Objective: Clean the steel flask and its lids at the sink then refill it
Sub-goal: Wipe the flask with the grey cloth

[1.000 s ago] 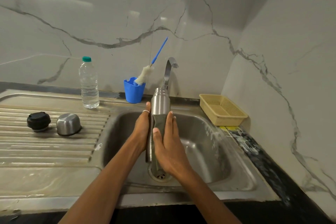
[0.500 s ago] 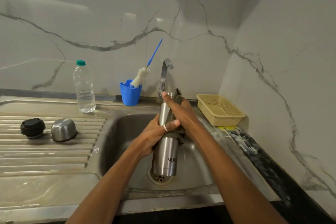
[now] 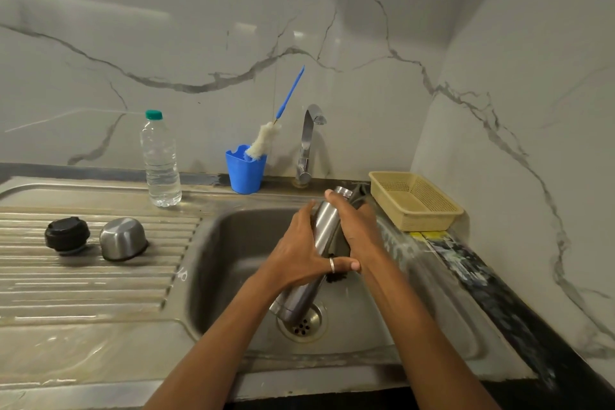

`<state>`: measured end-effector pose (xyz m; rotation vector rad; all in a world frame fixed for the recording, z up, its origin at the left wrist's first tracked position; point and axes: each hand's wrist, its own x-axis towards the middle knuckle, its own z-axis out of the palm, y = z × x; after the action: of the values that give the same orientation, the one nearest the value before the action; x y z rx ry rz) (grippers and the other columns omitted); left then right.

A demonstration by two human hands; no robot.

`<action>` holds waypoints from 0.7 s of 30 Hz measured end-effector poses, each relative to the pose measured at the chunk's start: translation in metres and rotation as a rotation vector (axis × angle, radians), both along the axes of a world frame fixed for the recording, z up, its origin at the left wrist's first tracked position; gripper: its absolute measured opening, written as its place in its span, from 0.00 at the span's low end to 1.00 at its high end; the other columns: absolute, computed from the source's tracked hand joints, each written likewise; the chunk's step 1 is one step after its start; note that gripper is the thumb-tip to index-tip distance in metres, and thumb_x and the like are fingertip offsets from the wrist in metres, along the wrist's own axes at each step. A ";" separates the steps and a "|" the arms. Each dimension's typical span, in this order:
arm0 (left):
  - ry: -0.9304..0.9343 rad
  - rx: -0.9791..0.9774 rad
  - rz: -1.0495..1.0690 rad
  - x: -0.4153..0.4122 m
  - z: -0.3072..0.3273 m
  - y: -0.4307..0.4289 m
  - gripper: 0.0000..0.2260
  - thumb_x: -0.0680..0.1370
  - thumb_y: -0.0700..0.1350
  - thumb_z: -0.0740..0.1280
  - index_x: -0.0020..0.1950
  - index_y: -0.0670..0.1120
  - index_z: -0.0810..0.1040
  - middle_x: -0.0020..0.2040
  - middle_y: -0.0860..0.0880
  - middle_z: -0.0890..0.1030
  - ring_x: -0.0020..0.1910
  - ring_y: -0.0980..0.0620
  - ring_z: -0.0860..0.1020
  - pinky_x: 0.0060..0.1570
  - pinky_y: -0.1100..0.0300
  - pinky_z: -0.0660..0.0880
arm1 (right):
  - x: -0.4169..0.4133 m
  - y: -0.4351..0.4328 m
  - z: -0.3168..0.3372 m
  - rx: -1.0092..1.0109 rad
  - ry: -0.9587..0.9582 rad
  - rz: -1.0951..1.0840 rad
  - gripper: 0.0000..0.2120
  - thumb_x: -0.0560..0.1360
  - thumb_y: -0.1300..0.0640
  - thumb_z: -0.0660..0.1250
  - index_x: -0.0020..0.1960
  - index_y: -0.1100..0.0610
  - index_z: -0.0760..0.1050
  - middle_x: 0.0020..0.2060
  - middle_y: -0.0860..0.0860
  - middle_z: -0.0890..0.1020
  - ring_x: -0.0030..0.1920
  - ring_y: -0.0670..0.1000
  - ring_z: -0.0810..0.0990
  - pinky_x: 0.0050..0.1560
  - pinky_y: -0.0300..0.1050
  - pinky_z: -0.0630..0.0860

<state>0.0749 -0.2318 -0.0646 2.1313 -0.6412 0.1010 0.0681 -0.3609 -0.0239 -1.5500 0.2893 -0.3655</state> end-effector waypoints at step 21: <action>0.103 0.222 0.053 0.005 -0.010 0.002 0.34 0.67 0.53 0.79 0.67 0.51 0.66 0.57 0.53 0.75 0.51 0.53 0.78 0.48 0.59 0.79 | 0.026 -0.035 -0.020 0.447 0.022 -0.083 0.24 0.64 0.49 0.80 0.55 0.59 0.80 0.46 0.58 0.85 0.45 0.57 0.85 0.49 0.55 0.84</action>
<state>0.0797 -0.2300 -0.0751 2.3510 -0.5567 -0.0527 0.0936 -0.3957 -0.0438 -1.1059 0.4228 -0.3223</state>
